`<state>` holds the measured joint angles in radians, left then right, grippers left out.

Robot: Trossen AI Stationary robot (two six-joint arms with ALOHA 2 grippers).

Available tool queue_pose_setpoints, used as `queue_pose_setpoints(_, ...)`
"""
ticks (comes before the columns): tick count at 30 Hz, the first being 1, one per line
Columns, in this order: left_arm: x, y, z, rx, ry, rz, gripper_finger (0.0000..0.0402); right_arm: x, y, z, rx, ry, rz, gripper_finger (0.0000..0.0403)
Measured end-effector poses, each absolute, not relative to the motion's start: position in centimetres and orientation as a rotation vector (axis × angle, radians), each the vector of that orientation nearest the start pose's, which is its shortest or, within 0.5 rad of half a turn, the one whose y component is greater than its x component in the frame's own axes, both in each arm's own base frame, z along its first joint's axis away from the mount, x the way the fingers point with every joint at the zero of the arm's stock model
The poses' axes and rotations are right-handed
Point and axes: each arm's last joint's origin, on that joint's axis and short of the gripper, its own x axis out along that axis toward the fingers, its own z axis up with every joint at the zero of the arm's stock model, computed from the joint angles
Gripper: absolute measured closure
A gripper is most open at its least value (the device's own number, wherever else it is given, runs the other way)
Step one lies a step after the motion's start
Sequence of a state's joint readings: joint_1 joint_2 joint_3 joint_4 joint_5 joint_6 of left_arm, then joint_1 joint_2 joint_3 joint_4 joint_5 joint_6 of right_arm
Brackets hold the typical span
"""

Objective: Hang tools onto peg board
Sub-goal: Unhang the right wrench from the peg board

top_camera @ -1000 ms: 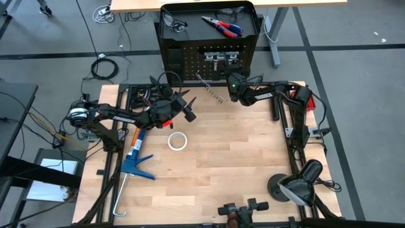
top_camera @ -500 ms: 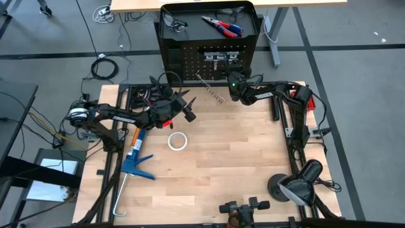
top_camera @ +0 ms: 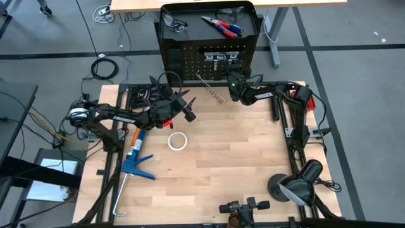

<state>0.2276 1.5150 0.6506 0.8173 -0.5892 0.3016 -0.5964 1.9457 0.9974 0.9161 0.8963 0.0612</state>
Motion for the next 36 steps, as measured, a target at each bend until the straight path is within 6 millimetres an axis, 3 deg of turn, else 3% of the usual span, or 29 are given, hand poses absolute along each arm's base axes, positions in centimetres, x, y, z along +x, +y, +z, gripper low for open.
queue_pose_setpoints(19,29.03,8.36,21.53,0.293,0.17,0.803,0.0191,31.38,-24.02,18.05,0.063,-0.007,-1.468,0.034)
queue_pose_setpoints(36,29.03,8.37,21.53,0.293,0.171,0.803,0.0191,31.37,-24.04,18.05,0.063,-0.006,-1.469,0.0343)
